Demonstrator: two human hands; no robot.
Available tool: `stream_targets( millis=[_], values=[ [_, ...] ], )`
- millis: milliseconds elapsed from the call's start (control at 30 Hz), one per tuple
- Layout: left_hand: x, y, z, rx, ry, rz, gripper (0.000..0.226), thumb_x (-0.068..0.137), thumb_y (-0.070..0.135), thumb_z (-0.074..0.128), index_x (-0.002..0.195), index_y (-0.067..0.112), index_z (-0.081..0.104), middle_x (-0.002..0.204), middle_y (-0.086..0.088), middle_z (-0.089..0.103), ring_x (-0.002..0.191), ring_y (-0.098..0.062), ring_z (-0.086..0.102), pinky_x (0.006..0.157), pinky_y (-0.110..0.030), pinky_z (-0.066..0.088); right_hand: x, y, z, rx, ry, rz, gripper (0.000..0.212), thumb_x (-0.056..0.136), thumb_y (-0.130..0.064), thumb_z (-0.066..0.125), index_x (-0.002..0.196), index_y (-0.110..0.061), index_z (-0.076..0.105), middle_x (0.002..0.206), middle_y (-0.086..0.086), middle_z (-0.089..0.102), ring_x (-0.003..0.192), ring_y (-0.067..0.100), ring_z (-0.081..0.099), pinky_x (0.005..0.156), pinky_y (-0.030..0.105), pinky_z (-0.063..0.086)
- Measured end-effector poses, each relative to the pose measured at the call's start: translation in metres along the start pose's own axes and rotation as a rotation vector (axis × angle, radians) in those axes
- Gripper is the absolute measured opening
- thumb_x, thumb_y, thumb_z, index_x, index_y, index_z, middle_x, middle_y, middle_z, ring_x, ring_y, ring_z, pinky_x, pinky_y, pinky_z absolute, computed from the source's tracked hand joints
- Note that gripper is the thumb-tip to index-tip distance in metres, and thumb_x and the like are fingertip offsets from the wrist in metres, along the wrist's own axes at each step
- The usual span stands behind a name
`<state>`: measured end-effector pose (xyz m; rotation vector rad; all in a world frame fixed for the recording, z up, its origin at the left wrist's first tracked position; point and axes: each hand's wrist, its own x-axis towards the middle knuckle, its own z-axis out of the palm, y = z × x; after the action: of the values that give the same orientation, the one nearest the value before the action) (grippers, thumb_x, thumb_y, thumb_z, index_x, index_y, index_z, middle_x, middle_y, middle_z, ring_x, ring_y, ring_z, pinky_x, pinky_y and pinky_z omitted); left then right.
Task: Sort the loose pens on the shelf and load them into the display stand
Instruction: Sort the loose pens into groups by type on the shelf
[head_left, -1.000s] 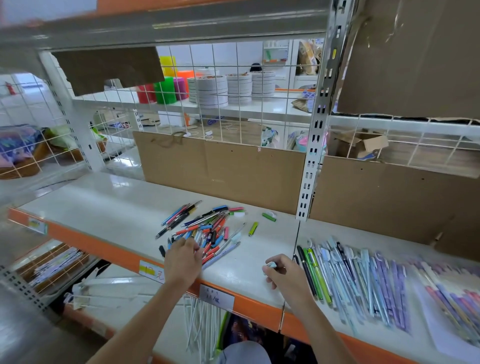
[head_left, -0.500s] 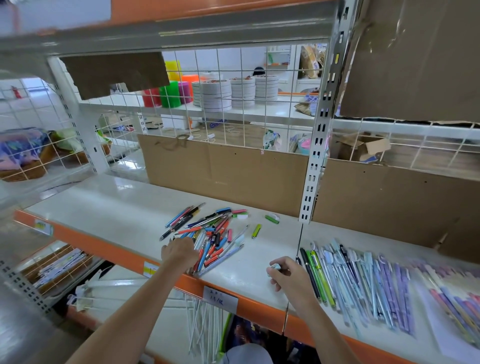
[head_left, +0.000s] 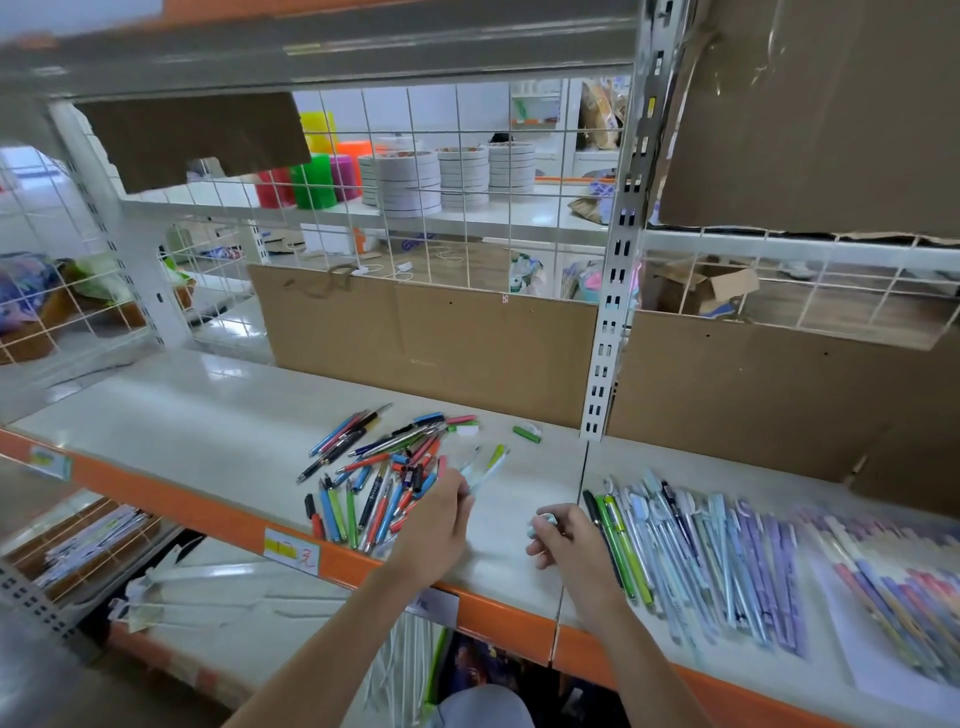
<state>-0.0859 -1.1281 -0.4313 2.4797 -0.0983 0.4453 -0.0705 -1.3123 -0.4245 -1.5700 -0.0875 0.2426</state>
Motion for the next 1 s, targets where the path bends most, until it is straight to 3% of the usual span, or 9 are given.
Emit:
stream_targets(
  millis=[133,233,367,600,733,833,1000],
  values=[
    [-0.0089,0.0009,0.0147,-0.122,-0.037,-0.006,0.025,0.096,0.014,0.046,0.077,0.026,0.035,0.065,0.007,0.039,0.058,-0.006,0.040,0.055,-0.016,0.029,0.0028,0.0018,-0.0015,0.047,0.043,0.007,0.008,0.092,-0.004,0.054,0.100,-0.002,0.055,0.080,0.009,0.061,0.062,0.012,0.060,0.053,0.020,0.048],
    [-0.0097,0.0027,0.0111,-0.104,-0.075,-0.018,0.018,0.095,0.021,0.051,0.079,0.022,0.043,0.063,0.011,0.043,0.059,-0.002,0.043,0.055,-0.014,0.028,0.0046,0.0025,-0.0029,0.146,0.096,0.032,0.008,0.094,-0.005,0.052,0.101,-0.002,0.054,0.081,0.010,0.061,0.066,0.014,0.061,0.054,0.019,0.050],
    [-0.0099,0.0019,0.0114,-0.007,-0.122,-0.008,0.017,0.096,0.029,0.050,0.081,0.023,0.046,0.064,0.013,0.045,0.061,-0.002,0.044,0.056,-0.018,0.029,0.0051,0.0014,-0.0026,0.225,0.116,0.055,0.007,0.097,-0.007,0.048,0.101,-0.003,0.052,0.084,0.010,0.059,0.070,0.016,0.061,0.056,0.022,0.049],
    [-0.0110,0.0051,0.0095,0.029,-0.146,-0.041,0.014,0.095,0.031,0.049,0.084,0.024,0.050,0.070,0.014,0.052,0.070,-0.007,0.052,0.066,-0.028,0.044,0.0075,0.0019,-0.0021,0.315,0.185,0.080,0.008,0.098,-0.008,0.045,0.104,-0.005,0.049,0.087,0.010,0.056,0.072,0.017,0.057,0.060,0.026,0.045],
    [-0.0113,0.0049,0.0093,0.053,-0.151,-0.020,0.014,0.095,0.033,0.049,0.085,0.024,0.053,0.073,0.013,0.052,0.070,-0.006,0.050,0.064,-0.025,0.042,0.0043,0.0018,-0.0023,0.200,0.133,0.034,0.005,0.096,-0.007,0.050,0.098,-0.007,0.054,0.084,0.008,0.059,0.071,0.014,0.059,0.061,0.024,0.047],
    [-0.0102,0.0071,0.0094,0.085,-0.175,0.014,0.027,0.098,0.032,0.042,0.091,0.016,0.063,0.079,0.009,0.050,0.074,-0.008,0.048,0.064,-0.024,0.037,0.0016,0.0025,-0.0011,0.066,0.064,-0.002,0.009,0.093,-0.006,0.054,0.097,-0.009,0.061,0.080,0.004,0.061,0.069,0.009,0.061,0.061,0.018,0.049],
    [-0.0078,0.0041,0.0097,0.005,-0.227,-0.046,0.031,0.100,0.028,0.040,0.089,0.019,0.067,0.079,0.014,0.049,0.081,-0.008,0.052,0.073,-0.027,0.041,0.0021,0.0032,-0.0017,0.055,0.046,-0.024,0.013,0.093,-0.005,0.054,0.100,-0.008,0.065,0.080,0.004,0.063,0.071,0.010,0.062,0.059,0.016,0.050]
  ],
)
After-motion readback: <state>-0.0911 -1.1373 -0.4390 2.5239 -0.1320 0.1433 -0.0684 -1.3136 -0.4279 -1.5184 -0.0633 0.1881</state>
